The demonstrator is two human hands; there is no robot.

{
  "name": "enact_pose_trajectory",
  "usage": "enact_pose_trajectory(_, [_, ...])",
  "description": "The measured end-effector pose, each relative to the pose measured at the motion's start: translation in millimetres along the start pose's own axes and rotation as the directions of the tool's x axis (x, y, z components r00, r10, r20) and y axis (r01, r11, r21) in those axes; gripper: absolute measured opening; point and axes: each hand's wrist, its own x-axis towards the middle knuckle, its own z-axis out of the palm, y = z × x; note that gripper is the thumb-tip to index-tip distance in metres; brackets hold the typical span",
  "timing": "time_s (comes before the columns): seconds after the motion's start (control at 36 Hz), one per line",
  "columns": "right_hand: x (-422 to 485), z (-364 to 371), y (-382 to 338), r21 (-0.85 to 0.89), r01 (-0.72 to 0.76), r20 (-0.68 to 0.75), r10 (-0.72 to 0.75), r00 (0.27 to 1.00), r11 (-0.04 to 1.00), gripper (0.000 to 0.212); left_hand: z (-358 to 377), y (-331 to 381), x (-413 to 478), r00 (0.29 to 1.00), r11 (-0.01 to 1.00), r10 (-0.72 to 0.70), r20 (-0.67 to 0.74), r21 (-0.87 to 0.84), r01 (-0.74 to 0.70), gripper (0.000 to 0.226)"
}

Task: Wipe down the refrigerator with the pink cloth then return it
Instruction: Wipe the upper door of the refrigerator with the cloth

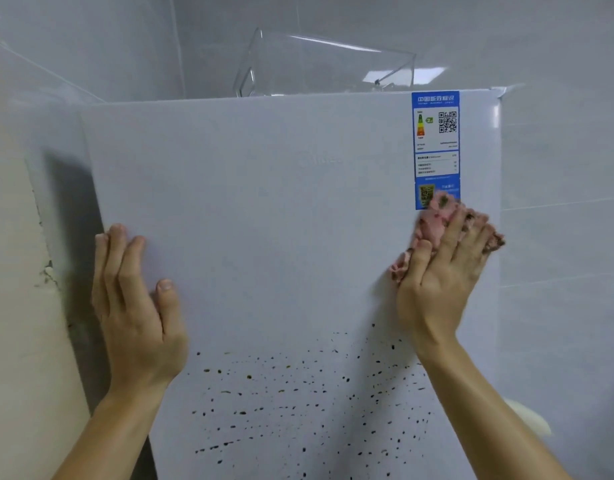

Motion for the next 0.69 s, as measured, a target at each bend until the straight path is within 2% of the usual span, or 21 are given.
enact_pose_trajectory(0.11, [-32, 19, -47, -0.024, 0.236, 0.036, -0.235, 0.971, 0.971, 0.063, -2, -2, -1, 0.998, 0.999, 0.014, 0.054, -0.048, -0.011, 0.053])
enact_pose_trajectory(0.22, [-87, 33, -100, 0.026, 0.494, 0.122, -0.493, 0.861, 0.869, 0.06, -6, -3, -1, 0.996, 0.997, 0.018, 0.083, -0.08, -0.011, 0.056])
enact_pose_trajectory(0.31, [-131, 41, -128, 0.09, 0.604, 0.2, -0.609, 0.767, 0.792, 0.065, -11, -12, -3, 0.992, 0.997, 0.039, 0.117, -0.074, -0.031, 0.056])
enact_pose_trajectory(0.42, [-167, 45, -140, 0.156, 0.688, 0.263, -0.701, 0.663, 0.709, 0.06, -26, -27, -6, 0.984, 0.998, 0.07, 0.162, -0.002, -0.071, 0.056])
enact_pose_trajectory(0.53, [-164, 39, -125, 0.212, 0.831, 0.329, -0.838, 0.435, 0.515, 0.061, -42, -42, -3, 0.974, 0.991, 0.106, 0.198, 0.063, -0.121, 0.057])
enact_pose_trajectory(0.58, [-154, 37, -118, 0.223, 0.866, 0.344, -0.867, 0.36, 0.448, 0.06, -47, -52, -4, 0.978, 0.986, 0.107, 0.178, 0.106, -0.127, 0.056])
enact_pose_trajectory(0.64, [-144, 36, -118, 0.206, 0.87, 0.339, -0.866, 0.366, 0.449, 0.06, -52, -62, -7, 0.99, 0.981, 0.067, 0.122, 0.172, -0.087, 0.055])
enact_pose_trajectory(0.69, [-131, 37, -123, 0.168, 0.833, 0.287, -0.835, 0.47, 0.527, 0.062, -56, -71, -13, 0.997, 0.974, -0.004, 0.074, 0.225, -0.013, 0.057])
